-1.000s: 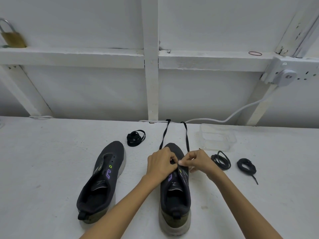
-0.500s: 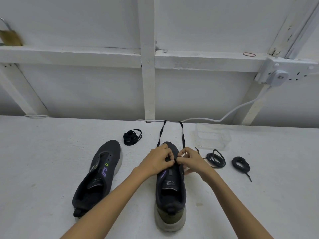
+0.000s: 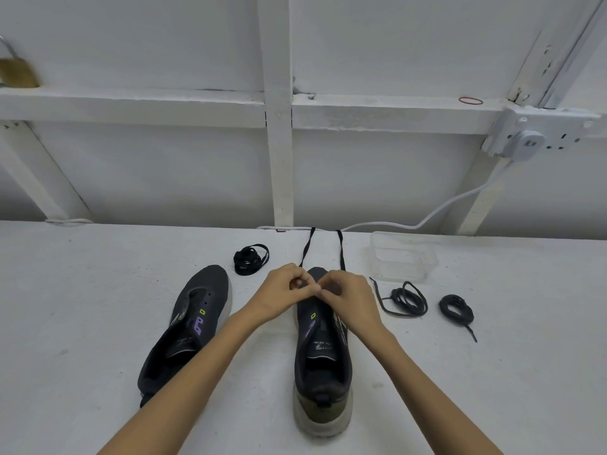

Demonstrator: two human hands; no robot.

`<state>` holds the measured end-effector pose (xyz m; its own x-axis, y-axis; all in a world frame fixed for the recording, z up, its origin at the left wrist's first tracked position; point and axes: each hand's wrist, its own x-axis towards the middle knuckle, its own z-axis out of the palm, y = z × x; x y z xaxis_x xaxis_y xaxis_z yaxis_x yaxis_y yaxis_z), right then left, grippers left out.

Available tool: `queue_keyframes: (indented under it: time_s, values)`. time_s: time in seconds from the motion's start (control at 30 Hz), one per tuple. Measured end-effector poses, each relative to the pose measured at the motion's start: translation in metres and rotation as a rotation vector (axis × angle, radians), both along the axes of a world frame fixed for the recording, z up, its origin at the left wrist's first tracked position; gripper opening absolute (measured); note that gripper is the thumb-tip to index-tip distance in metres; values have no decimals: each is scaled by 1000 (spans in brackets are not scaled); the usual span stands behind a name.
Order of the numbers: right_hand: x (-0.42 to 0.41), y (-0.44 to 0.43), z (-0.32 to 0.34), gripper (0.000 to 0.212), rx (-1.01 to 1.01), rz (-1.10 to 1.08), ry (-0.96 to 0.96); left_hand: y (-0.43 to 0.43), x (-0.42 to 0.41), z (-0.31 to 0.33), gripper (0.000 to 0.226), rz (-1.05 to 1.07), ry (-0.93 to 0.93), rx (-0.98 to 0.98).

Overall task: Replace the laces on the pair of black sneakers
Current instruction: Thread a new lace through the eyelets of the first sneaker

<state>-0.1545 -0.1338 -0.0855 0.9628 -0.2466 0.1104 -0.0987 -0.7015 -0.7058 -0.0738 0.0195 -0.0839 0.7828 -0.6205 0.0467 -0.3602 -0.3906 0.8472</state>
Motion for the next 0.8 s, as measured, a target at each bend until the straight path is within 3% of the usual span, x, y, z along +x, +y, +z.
queue_keyframes:
  time_s: [0.07,0.13,0.2,0.47,0.8]
  values:
    - [4,-3,2,10,110,-7,3,3,-2,5,11,26,85,-32]
    - [4,-7,3,17,159,12,13,7,-3,5,27,47,165,-52]
    - [1,-11,2,21,187,51,56,12,-3,0,35,47,136,-34]
    - [2,-8,-5,8,113,74,120,14,-6,-14,20,73,45,-45]
    - [2,-1,-5,8,189,-23,86,8,-9,-11,7,101,-161,178]
